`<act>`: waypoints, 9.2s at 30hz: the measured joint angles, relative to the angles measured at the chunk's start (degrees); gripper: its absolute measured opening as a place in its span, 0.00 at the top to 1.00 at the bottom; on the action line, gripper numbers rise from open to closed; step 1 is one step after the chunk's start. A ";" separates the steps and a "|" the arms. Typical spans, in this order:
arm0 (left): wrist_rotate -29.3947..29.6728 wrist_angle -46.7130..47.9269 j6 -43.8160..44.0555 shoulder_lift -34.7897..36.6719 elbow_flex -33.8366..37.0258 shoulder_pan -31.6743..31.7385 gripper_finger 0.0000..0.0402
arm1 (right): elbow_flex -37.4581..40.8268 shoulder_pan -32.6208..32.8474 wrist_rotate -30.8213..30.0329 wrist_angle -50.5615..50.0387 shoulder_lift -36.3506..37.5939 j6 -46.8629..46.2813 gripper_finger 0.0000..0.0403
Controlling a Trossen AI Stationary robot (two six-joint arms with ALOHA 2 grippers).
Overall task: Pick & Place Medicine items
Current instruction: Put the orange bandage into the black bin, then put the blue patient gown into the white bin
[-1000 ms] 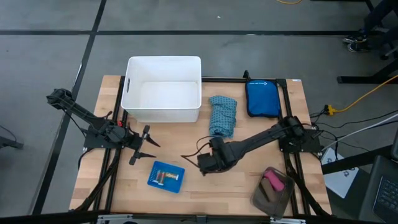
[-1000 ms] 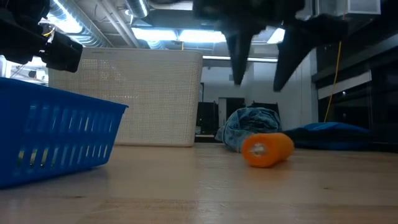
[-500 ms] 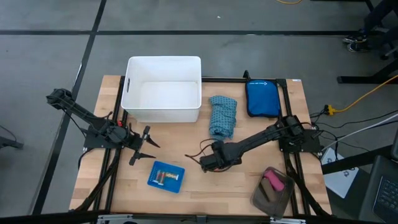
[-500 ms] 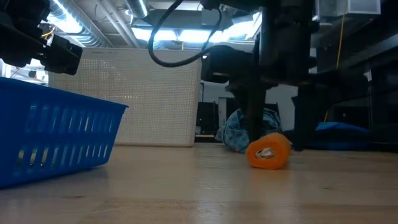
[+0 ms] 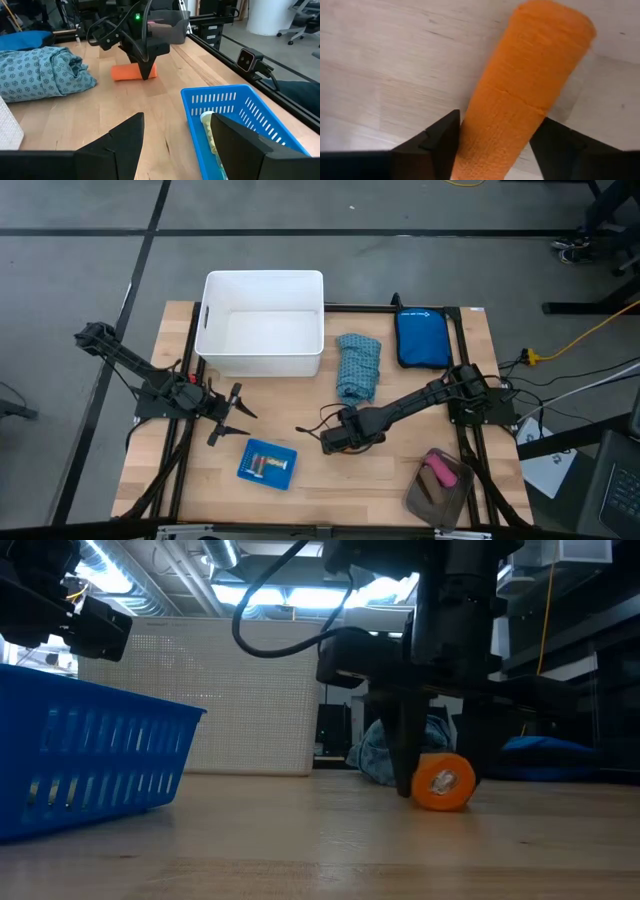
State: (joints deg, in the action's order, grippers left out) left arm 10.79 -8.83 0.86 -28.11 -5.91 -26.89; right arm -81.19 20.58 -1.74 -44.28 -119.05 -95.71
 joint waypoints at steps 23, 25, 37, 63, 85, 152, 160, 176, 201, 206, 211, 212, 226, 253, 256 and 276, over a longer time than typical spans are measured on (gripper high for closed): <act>0.02 0.04 -0.83 0.01 0.00 0.00 0.44 | -2.78 3.14 -4.16 -13.91 7.45 -0.43 0.79; 0.02 0.04 -1.01 0.00 0.00 0.00 0.44 | -4.36 3.95 -4.64 -16.77 8.72 -0.73 0.79; 0.02 0.04 -1.44 0.00 0.00 0.00 0.44 | -16.20 11.59 0.08 -34.14 9.80 -3.79 0.79; 0.02 0.04 -1.67 0.00 0.00 0.00 0.44 | -13.90 36.22 9.10 -38.18 8.79 -22.35 0.79; 0.04 -0.12 -1.49 0.00 0.00 0.01 0.44 | -4.46 37.05 11.39 -25.32 8.79 -21.55 0.63; -0.87 -2.94 -0.76 -0.01 0.00 0.00 0.44 | -4.52 17.19 -27.90 -21.79 12.89 6.61 0.66; -0.87 -2.94 -0.90 -0.01 0.00 0.00 0.44 | -4.52 7.82 -33.94 -25.20 12.90 19.09 0.98; -0.85 -1.43 -0.76 -0.01 0.00 0.00 0.44 | -4.52 -10.48 -31.83 -24.64 12.90 36.59 1.00; -0.87 -1.19 -0.46 -0.01 0.00 0.00 0.44 | 17.14 -19.81 -11.33 9.42 13.00 43.63 1.00; -0.87 -1.17 -0.16 -0.01 0.00 0.00 0.44 | 16.96 -16.89 0.49 17.37 12.72 42.04 1.00; -0.87 -1.17 0.33 -0.01 0.00 0.00 0.44 | 17.16 -12.59 5.54 24.78 12.43 37.65 1.00; -0.87 -1.17 0.33 -0.01 0.00 0.00 0.44 | 17.16 -11.64 5.55 25.41 12.42 36.86 1.00; -0.85 -1.19 0.33 -0.01 0.00 0.00 0.44 | 17.22 -1.00 3.98 30.83 12.40 24.59 1.00; -0.84 -1.17 0.38 -0.01 0.00 0.00 0.44 | 7.90 1.66 -0.63 2.59 18.28 22.13 1.00; -0.85 -1.17 0.48 -0.01 0.00 0.00 0.44 | 3.43 2.01 -6.10 -4.34 18.59 22.62 1.00; -1.09 -0.70 0.86 -0.11 0.02 0.00 0.44 | 12.12 -9.14 0.07 -12.38 16.79 24.02 1.00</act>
State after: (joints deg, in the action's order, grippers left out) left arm 9.69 -9.53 1.72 -28.22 -5.89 -26.89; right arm -69.06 11.43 -1.67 -56.66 -102.26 -71.69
